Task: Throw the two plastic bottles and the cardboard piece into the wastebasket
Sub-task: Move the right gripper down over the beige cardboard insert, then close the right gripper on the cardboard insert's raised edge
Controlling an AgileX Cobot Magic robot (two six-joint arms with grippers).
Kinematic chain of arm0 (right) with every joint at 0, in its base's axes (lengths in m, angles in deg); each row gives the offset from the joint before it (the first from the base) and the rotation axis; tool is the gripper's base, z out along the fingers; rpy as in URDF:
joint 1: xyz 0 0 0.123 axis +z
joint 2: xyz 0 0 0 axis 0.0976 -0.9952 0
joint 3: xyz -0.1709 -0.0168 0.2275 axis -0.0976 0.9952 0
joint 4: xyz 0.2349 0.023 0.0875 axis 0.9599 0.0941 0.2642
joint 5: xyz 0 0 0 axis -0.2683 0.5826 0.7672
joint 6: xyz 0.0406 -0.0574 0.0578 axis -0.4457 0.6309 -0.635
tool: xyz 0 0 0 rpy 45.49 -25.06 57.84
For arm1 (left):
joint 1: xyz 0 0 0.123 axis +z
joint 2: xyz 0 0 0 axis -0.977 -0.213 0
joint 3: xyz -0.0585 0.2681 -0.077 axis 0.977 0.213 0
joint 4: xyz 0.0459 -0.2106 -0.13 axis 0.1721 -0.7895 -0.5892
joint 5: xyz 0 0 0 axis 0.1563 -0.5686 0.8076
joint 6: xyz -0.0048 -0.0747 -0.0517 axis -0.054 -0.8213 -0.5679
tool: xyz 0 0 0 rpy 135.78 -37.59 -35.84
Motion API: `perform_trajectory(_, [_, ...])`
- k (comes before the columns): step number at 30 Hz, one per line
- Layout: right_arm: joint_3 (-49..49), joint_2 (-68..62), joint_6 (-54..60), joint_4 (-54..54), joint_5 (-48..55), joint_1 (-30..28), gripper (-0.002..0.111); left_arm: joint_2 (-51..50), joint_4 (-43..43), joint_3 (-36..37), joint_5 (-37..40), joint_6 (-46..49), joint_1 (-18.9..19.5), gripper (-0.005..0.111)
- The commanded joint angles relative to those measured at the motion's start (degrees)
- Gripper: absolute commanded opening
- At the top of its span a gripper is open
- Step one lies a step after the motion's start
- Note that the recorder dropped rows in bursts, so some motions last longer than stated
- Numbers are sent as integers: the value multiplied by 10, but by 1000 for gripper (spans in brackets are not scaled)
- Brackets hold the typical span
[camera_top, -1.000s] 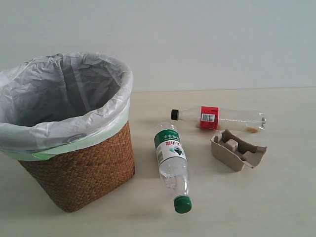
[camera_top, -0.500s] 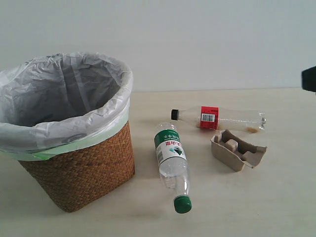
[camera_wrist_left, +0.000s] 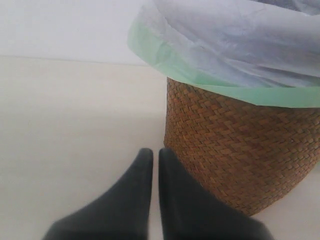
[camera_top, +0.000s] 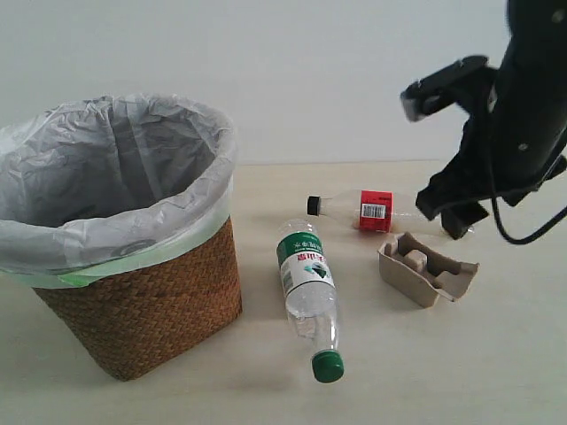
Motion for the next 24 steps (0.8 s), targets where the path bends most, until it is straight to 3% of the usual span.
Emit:
perform_trajectory(1, [-7,-69,1,-36,-47,0,65,2,2,2,-2,-3,0,4])
perform_trajectory(11, [-7,-128,12,-29,-120,37,65,2,2,2,-2,-3,0,4])
perform_trajectory(24, [-7,-155,13,-40,-159,39,65,2,2,2,-2,-3,0,4])
